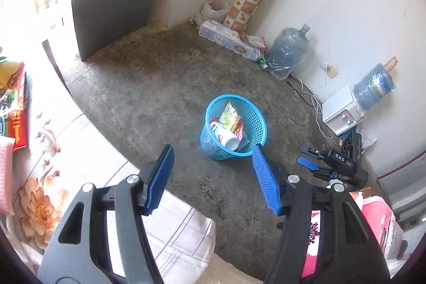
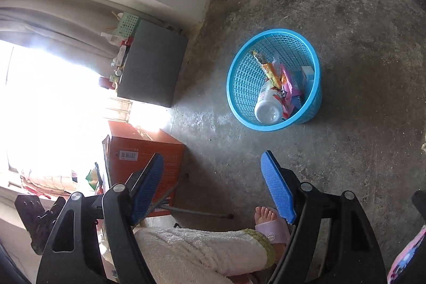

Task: Collect trash
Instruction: 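Move both tools back to the table toward the tissue and cable box, then grasp the boxed USB-C cable with the right tool and lift it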

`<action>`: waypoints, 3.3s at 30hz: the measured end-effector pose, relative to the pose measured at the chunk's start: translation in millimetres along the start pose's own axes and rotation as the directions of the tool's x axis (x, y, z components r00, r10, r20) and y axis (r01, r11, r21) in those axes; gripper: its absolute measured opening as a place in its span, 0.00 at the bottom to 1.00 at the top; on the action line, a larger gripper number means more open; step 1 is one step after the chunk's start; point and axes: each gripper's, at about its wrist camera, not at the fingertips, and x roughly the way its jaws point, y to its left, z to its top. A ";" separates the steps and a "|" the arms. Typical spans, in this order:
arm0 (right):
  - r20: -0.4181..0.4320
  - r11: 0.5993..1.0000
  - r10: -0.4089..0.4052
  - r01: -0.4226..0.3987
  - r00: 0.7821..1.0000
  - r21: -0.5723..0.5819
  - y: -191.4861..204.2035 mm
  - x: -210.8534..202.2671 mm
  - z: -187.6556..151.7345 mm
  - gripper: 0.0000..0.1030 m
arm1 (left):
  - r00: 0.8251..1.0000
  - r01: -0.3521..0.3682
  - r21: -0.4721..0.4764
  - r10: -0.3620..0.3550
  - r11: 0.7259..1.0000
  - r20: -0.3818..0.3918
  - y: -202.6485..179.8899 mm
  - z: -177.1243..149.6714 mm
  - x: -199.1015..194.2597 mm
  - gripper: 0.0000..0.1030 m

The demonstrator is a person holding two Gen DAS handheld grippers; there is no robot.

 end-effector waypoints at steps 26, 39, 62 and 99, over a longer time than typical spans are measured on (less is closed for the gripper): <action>-0.497 0.663 -0.039 -0.350 0.867 -0.662 349.3 115.5 -265.2 0.82 | 0.880 -0.165 -0.564 0.379 0.810 0.288 208.1 -236.6 -233.3 0.66; -0.395 0.429 -0.179 -0.290 0.901 -0.856 424.2 189.1 -372.7 0.82 | 0.833 -0.194 -0.630 0.465 0.752 0.300 278.9 -243.1 -255.5 0.69; -0.559 0.671 -0.180 -0.314 0.810 -0.672 415.8 241.6 -366.8 0.50 | 0.956 -0.086 -0.554 0.226 0.828 0.189 313.1 -209.4 -185.4 0.32; -0.294 0.275 -0.418 -0.189 0.859 -0.943 441.8 243.1 -439.7 0.85 | 0.964 -0.004 -0.567 0.154 0.824 0.217 234.9 -276.1 -187.5 0.42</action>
